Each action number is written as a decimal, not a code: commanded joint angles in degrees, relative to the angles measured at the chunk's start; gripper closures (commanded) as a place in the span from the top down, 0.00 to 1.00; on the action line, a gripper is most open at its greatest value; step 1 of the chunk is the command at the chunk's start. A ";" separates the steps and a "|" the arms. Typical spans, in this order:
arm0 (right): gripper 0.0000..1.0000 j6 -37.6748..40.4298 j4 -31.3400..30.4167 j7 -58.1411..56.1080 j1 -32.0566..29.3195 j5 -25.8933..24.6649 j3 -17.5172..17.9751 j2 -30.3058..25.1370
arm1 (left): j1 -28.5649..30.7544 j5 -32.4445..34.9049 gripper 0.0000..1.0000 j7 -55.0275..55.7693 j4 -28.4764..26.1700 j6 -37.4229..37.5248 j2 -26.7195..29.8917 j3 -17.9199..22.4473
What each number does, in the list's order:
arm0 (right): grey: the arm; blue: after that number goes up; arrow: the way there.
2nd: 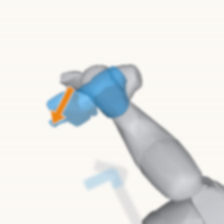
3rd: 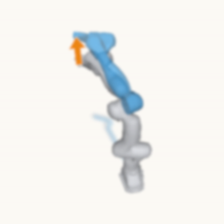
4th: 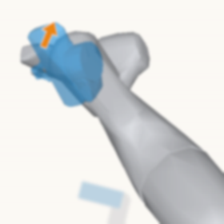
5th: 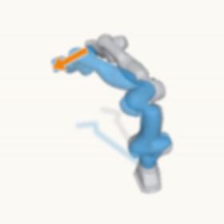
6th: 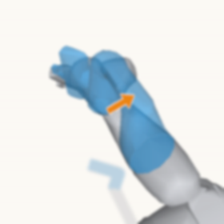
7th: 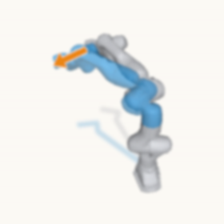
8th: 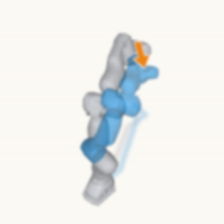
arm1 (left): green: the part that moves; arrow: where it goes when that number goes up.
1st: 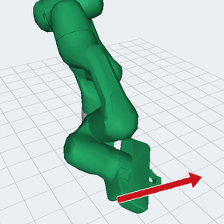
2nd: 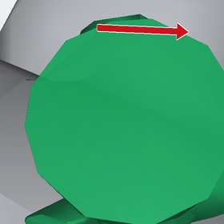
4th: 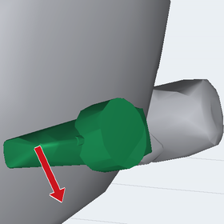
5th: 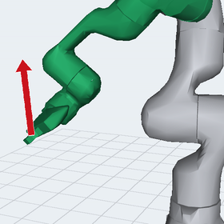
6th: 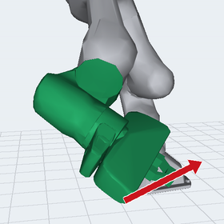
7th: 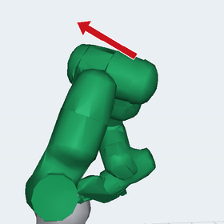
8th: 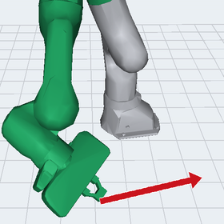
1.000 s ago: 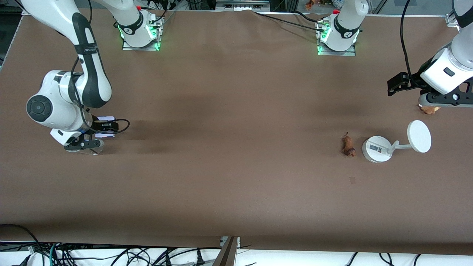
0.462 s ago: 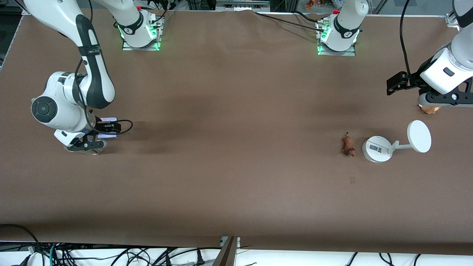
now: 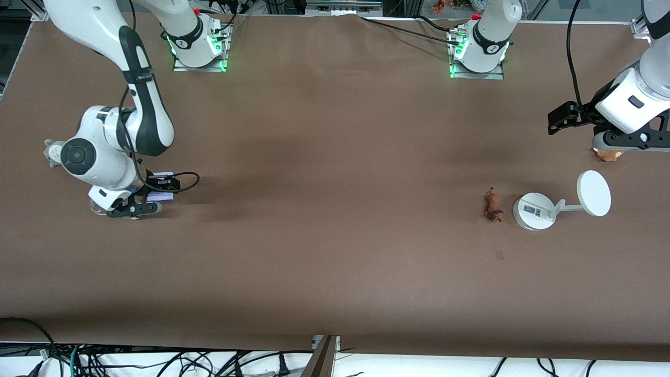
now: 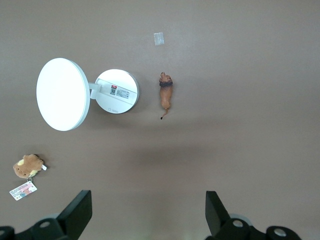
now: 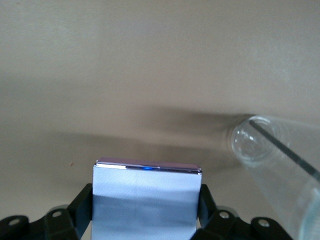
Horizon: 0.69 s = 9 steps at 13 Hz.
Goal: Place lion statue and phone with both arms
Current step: 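Lower the phone with the right gripper onto the table beside the cup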
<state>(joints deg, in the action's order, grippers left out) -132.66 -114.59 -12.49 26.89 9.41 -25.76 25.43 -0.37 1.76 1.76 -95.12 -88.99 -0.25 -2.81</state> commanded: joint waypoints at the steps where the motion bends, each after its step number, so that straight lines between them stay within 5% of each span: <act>1: 0.00 -3.74 -0.20 -1.48 -0.25 1.67 1.06 2.16 | 0.02 -1.41 1.00 -1.41 -1.12 0.23 1.31 0.44; 9: 0.00 -12.44 -0.11 -2.27 -0.87 4.20 2.82 8.40 | 0.02 -1.41 1.00 -1.41 -1.12 0.58 1.31 0.44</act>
<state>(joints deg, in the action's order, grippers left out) -143.27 -114.61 -12.57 26.66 10.75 -23.87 32.95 -0.37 1.76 1.76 -95.17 -88.76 -0.25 -2.79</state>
